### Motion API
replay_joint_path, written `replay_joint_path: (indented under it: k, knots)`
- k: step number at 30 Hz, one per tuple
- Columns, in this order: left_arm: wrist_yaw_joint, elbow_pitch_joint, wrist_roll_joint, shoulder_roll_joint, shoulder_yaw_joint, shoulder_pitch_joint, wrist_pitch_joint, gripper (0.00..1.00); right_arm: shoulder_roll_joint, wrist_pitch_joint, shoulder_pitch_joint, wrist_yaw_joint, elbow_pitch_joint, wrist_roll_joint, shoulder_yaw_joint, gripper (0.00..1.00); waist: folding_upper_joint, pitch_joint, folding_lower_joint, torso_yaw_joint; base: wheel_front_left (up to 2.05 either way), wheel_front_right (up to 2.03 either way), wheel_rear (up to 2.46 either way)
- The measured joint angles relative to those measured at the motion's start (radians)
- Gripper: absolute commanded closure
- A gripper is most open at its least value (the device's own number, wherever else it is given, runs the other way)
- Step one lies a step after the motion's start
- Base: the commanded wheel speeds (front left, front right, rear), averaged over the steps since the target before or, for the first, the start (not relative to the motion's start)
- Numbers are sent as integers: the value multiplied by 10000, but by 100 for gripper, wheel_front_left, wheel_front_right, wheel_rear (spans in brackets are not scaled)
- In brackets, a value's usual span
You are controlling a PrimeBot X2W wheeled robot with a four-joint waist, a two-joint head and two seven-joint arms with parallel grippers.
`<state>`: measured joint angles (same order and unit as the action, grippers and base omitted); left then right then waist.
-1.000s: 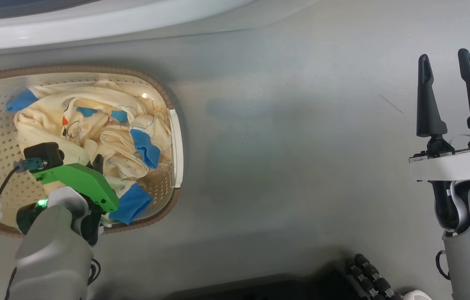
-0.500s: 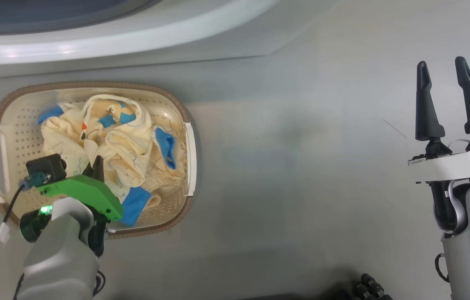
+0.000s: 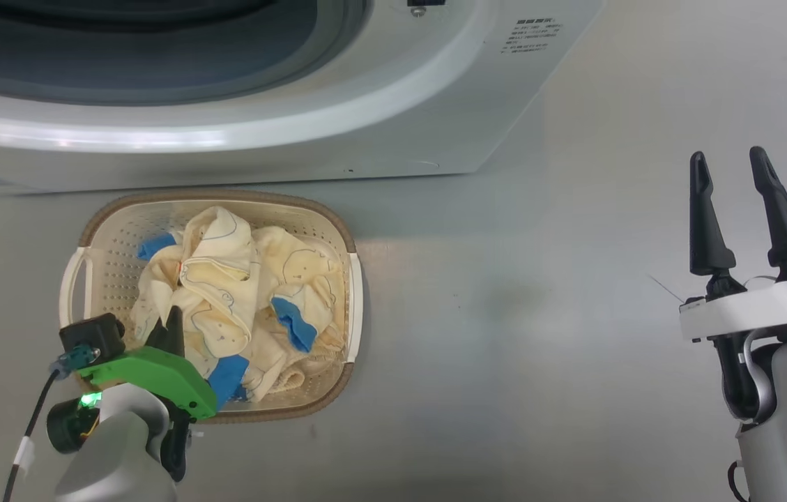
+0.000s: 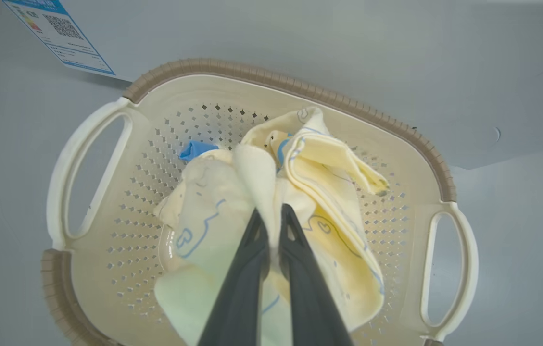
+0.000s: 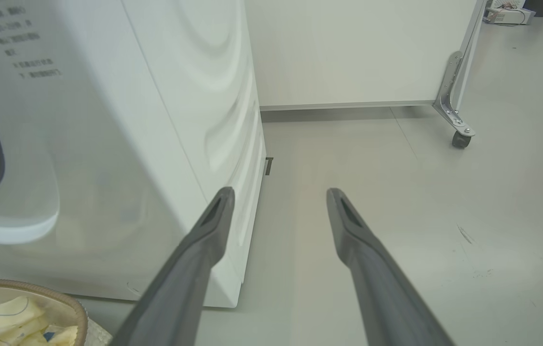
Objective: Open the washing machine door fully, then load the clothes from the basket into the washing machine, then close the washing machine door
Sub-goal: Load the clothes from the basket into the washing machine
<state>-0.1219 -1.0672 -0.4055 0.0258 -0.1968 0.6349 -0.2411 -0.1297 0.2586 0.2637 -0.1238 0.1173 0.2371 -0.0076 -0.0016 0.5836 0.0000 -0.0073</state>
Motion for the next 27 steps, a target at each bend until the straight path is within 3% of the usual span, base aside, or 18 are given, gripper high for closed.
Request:
replay_joint_path:
  k: [9,27]
  knots:
    - [0,681,-6,-10,-226,-872,-71,100,98,0,-669,0,261,75,90,0,0,-1297,0,290,0,0,0]
    - [8,3916,209,-6,-61,-2611,-71,100,293,0,-1976,0,414,199,117,0,0,-3491,0,522,0,0,0]
